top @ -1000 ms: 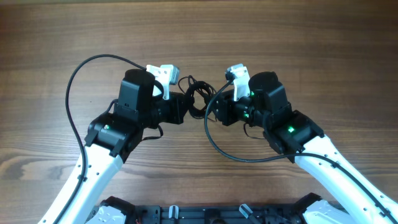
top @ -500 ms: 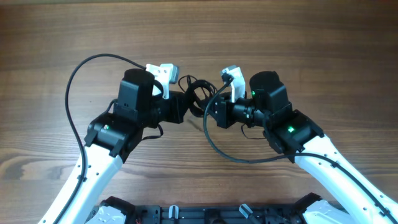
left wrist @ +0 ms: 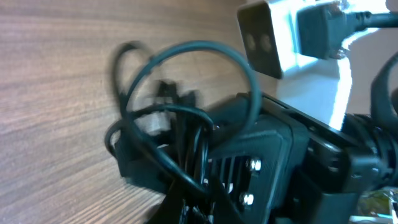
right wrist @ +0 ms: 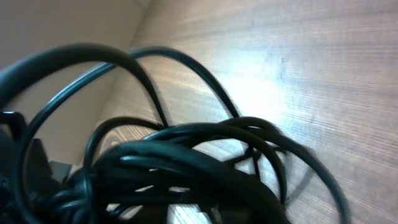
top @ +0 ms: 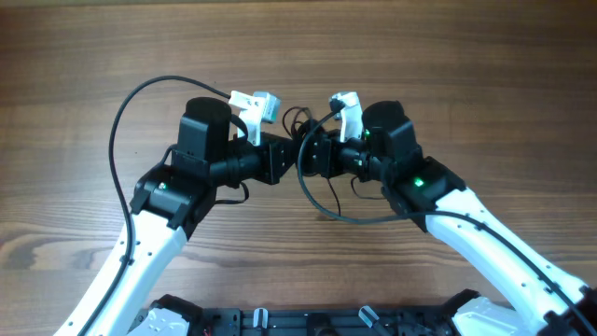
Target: Untangle cables
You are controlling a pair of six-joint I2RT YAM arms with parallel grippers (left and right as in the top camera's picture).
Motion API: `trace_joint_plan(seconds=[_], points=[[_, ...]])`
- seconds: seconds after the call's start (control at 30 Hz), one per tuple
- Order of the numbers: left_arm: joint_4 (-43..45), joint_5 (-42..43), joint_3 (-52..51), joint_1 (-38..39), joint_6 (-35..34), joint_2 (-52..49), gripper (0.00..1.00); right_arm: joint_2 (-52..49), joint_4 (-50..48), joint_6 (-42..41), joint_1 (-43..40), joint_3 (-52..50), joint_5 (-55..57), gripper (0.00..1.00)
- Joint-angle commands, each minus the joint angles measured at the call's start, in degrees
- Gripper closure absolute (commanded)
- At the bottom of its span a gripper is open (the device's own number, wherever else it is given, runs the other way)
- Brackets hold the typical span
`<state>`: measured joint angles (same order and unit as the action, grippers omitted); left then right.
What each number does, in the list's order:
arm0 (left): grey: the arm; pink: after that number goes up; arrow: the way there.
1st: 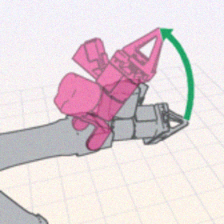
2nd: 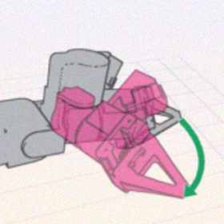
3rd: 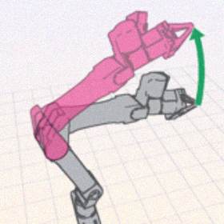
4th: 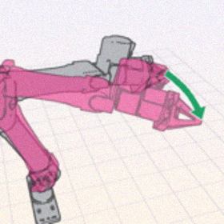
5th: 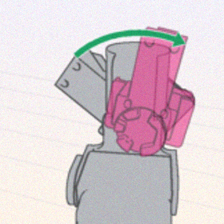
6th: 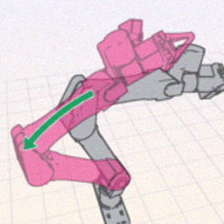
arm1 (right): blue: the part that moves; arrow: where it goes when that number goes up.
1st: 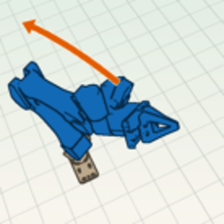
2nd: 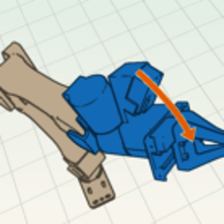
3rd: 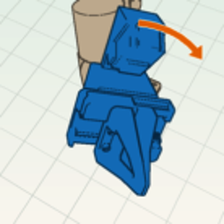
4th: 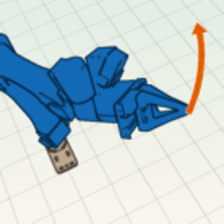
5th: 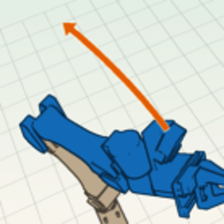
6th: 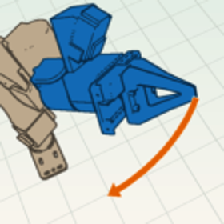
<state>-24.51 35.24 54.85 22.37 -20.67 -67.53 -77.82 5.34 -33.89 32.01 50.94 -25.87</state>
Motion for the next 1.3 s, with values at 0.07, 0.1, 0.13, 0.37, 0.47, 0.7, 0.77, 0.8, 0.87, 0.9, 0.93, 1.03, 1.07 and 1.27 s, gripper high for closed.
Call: trace_joint_plan(seconds=[0.07,0.1,0.13,0.37,0.47,0.7,0.77,0.8,0.87,0.9,0.93,1.03,1.07,1.27], points=[[-0.35,2.84,0.96,0.22,0.96,0.76,0.96,-0.87,0.33,-0.68,0.0,0.04,1.86,0.21],[-0.37,-0.68,0.96,0.22,0.94,0.76,0.96,0.57,1.01,-0.55,0.0,0.07,1.88,0.18],[-0.37,-2.86,0.96,0.22,0.9,0.76,0.96,1.86,1.88,-0.55,0.0,0.07,1.88,0.17],[-0.35,-7.26,0.96,-0.76,-2.75,0.76,0.96,11.34,13.29,6.71,0.0,0.07,2.36,0.0],[-0.35,-7.28,0.96,-2.78,-4.81,0.76,0.96,13.6,18.6,10.67,0.0,0.07,4.68,0.0],[-0.33,-1.99,0.96,-7.56,-7.41,0.76,0.96,12.5,22.05,22.16,0.0,-0.87,6.86,0.0],[-0.35,2.62,0.96,-8.44,-6.51,0.76,0.96,11.21,20.26,28.04,0.02,-0.87,7.02,0.0],[-0.35,4.33,0.96,-8.74,-6.54,0.76,0.96,10.47,19.12,30.08,0.0,-0.87,7.04,0.0],[-0.33,6.95,0.96,-9.14,-6.19,0.76,0.96,8.98,17.2,32.65,0.0,-0.87,7.02,0.0],[-0.33,8.31,0.96,-9.31,-5.62,0.76,0.96,7.69,15.96,33.03,0.0,-0.87,7.02,0.0],[-0.33,9.77,0.96,-9.49,-5.03,0.76,0.96,6.82,15.32,33.29,0.0,-0.87,7.02,0.0],[-0.33,11.85,0.96,-9.99,-5.05,0.76,0.96,3.06,13.75,33.73,0.0,-0.87,7.04,0.06],[-0.33,11.89,0.96,-10.14,-5.05,0.76,0.96,2.14,13.46,33.73,0.0,-0.87,7.04,0.12],[-0.42,11.82,0.96,-13.07,-1.95,0.76,0.96,-0.11,12.7,26.49,0.0,-0.87,5.01,0.96]])
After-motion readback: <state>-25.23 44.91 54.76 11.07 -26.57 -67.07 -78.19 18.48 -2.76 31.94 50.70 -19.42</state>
